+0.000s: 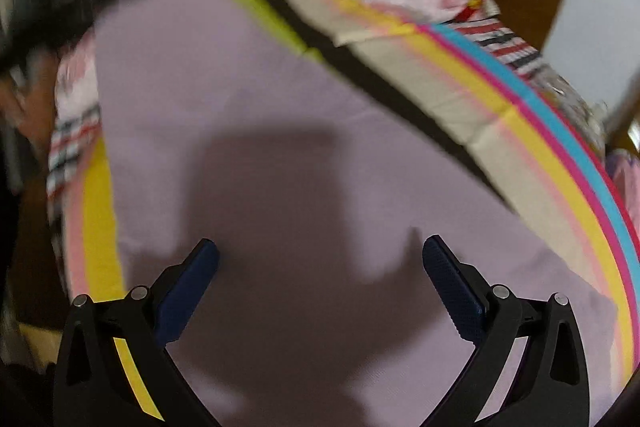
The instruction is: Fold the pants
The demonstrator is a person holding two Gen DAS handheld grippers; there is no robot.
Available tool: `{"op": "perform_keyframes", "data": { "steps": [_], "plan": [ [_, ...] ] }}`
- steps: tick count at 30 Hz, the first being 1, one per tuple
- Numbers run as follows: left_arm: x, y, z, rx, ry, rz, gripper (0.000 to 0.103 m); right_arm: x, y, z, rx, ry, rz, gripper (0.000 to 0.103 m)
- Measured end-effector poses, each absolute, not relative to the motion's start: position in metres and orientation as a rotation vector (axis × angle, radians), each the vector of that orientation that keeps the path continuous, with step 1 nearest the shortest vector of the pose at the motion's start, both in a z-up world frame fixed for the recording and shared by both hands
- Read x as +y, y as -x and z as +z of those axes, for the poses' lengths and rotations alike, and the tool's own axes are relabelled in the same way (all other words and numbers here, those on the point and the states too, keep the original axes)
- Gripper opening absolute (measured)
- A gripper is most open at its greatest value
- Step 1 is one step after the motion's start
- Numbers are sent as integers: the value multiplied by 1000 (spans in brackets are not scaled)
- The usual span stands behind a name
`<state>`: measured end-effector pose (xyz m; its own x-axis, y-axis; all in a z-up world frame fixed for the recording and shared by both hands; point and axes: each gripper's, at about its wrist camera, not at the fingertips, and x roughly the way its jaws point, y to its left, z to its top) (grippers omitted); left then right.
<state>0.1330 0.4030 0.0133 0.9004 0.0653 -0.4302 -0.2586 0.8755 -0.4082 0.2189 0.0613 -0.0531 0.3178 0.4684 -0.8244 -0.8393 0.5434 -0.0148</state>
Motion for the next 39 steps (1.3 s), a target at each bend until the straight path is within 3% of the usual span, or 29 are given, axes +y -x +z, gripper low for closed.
{"op": "perform_keyframes", "data": {
  "steps": [6,11,15,18,19,21,23,24,28,32,37,39],
  "plan": [
    [322,-144,80,345,284,48,15,36,-227,-45,872,390,862,98],
    [194,-153,98,336,50,-180,15,-100,-237,-4,764,-102,733,98],
    [86,-176,37,478,-141,-355,16,-219,-229,12,687,-247,468,98],
    [18,-192,-47,716,-321,-467,17,-278,-212,16,667,-314,334,99],
    [5,-195,-69,793,-373,-470,24,-290,-208,16,672,-328,306,99],
    [6,-184,-62,735,-401,-452,28,-305,-197,12,693,-329,269,99],
    [27,-184,-51,752,-272,-534,53,-304,-190,4,718,-338,290,99],
    [44,-181,-42,741,-189,-563,71,-298,-189,-2,738,-346,312,99],
    [110,-153,-1,672,50,-615,96,-261,-182,-29,868,-393,448,99],
    [169,-130,14,650,132,-445,101,-216,-176,-48,975,-459,620,98],
    [196,-114,-31,777,-11,-195,100,-178,-177,-58,1082,-375,599,92],
    [190,-108,-46,801,-73,-193,100,-176,-184,-58,1099,-436,603,84]
  ]
}}
